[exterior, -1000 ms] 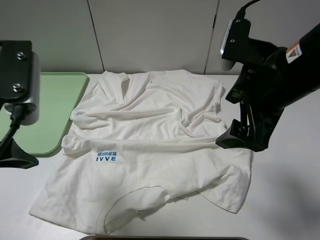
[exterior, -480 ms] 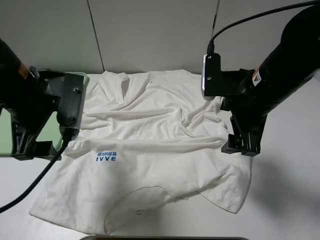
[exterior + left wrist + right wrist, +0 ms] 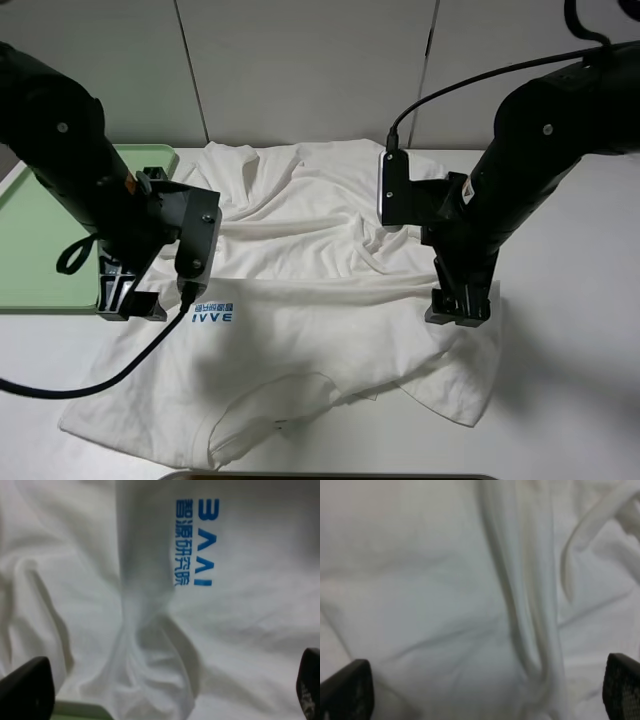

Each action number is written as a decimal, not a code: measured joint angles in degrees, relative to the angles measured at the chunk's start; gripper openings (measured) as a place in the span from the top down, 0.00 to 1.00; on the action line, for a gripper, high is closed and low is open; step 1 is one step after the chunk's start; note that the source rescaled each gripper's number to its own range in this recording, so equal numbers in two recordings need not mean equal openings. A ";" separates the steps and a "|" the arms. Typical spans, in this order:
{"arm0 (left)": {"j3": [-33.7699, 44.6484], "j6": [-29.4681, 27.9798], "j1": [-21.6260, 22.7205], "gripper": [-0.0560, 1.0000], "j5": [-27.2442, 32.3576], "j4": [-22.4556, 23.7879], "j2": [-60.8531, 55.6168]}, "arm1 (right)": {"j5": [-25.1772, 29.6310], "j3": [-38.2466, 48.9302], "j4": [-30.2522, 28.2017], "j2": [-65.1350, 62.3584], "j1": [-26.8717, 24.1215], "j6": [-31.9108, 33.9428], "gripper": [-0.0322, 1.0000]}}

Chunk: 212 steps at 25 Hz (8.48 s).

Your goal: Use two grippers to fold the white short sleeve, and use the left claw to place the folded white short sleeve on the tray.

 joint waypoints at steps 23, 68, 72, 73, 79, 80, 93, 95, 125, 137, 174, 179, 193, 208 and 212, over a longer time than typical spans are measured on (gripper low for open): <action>-0.04 0.49 3.22 0.04 -8.63 4.12 14.23 | -10.94 -0.02 -2.93 12.54 0.00 -5.83 0.00; -0.12 0.60 3.22 0.60 -11.82 3.89 18.15 | -12.28 -0.72 -0.60 17.45 -5.04 -5.83 0.65; -0.12 0.60 3.22 0.83 -12.95 3.98 18.21 | -12.46 -0.72 -0.31 17.55 -5.04 -5.83 0.90; -0.12 0.60 3.22 0.91 -12.96 4.06 18.21 | -12.46 -0.72 -0.31 17.55 -5.04 -5.83 0.90; -0.12 0.60 3.22 0.94 -12.91 4.06 18.15 | -12.06 -0.61 -0.31 16.61 -5.04 -5.83 0.90; -0.12 0.60 3.22 0.94 -12.91 4.06 18.05 | -12.06 -0.61 -0.31 16.61 -5.04 -5.83 0.90; -0.07 0.55 3.22 0.94 -9.80 4.06 10.67 | -8.64 -0.43 -0.05 6.31 -5.04 -4.22 0.90; -0.07 0.55 3.22 0.94 -9.76 4.06 7.57 | -7.93 -0.43 0.05 4.06 -5.04 -3.23 0.90; -2.12 0.44 3.33 0.94 -3.50 0.76 -27.94 | 0.33 -0.39 0.99 -26.82 -5.04 -2.66 0.90; -14.85 0.44 3.33 0.94 -2.59 0.33 -29.31 | -5.38 -0.53 -2.45 -39.87 -5.04 -2.66 0.90; -32.20 -0.37 2.77 0.94 24.03 -6.20 -41.24 | 24.68 -23.71 6.08 -47.46 -4.68 0.78 0.90; -32.20 -1.62 2.69 0.94 31.42 -8.45 -45.29 | 29.81 -23.71 8.92 -50.76 -4.28 1.70 0.90; -28.67 -1.80 2.69 0.94 30.34 -4.94 -42.45 | 29.80 -22.00 5.00 -47.68 -4.23 2.37 0.90; -19.92 -7.13 7.17 0.94 -9.60 17.91 -6.57 | -4.81 -16.46 -17.46 -12.00 -9.35 5.54 0.90; -19.81 -7.78 9.23 0.94 -20.75 18.61 2.10 | -15.98 -16.36 -18.31 -4.36 -14.09 5.75 0.90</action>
